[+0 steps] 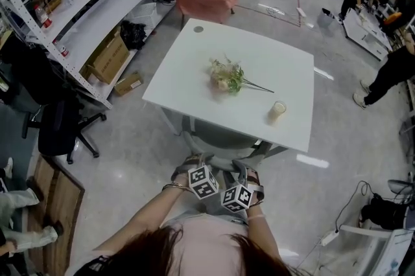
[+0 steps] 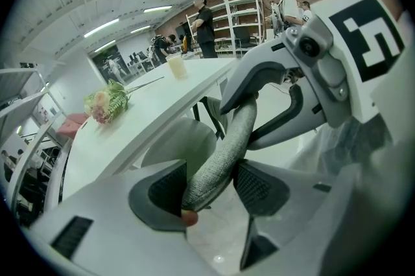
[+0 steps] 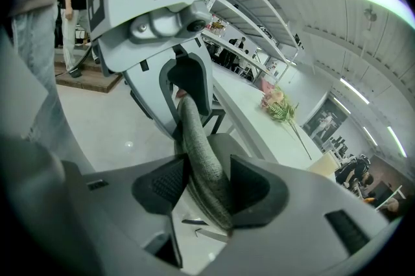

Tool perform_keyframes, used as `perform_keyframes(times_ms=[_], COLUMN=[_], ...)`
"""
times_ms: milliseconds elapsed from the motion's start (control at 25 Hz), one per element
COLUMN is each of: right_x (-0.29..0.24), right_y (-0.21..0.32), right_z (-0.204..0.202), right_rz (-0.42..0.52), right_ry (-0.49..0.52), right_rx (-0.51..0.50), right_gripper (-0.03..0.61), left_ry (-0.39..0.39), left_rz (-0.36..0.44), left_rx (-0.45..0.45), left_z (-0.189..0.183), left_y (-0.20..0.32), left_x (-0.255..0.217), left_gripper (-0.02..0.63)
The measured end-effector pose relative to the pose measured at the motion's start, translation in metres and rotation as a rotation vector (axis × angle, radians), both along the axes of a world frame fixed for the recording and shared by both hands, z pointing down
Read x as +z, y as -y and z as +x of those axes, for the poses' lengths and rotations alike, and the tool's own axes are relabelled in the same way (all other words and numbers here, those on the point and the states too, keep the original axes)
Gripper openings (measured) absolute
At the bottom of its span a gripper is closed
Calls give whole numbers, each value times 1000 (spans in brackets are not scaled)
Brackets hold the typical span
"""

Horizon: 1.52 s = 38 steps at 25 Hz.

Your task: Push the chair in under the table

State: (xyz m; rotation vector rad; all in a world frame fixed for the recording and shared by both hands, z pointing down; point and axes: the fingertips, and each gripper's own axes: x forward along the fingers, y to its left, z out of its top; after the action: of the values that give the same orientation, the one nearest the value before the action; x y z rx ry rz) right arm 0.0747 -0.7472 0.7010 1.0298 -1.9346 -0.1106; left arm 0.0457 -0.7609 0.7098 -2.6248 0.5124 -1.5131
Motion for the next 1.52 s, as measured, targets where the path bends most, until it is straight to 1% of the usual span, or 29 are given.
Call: perform_keyframes(times_ms=[880, 1200, 1520], right_x=[1, 2, 2], right_y=[50, 58, 56], right_z=[26, 29, 31], right_rz=[5, 8, -13], right_ry=[4, 6, 14], right_rx=[-1, 2, 6], right_gripper=[209, 209, 209], left_ry=[-2, 2, 5], left_rz=[4, -2, -18], left_rx=[-16, -18, -17], left_z=[25, 28, 30], left_y=[48, 56, 55], left_x=[1, 1, 1], left_gripper=[229, 229, 227])
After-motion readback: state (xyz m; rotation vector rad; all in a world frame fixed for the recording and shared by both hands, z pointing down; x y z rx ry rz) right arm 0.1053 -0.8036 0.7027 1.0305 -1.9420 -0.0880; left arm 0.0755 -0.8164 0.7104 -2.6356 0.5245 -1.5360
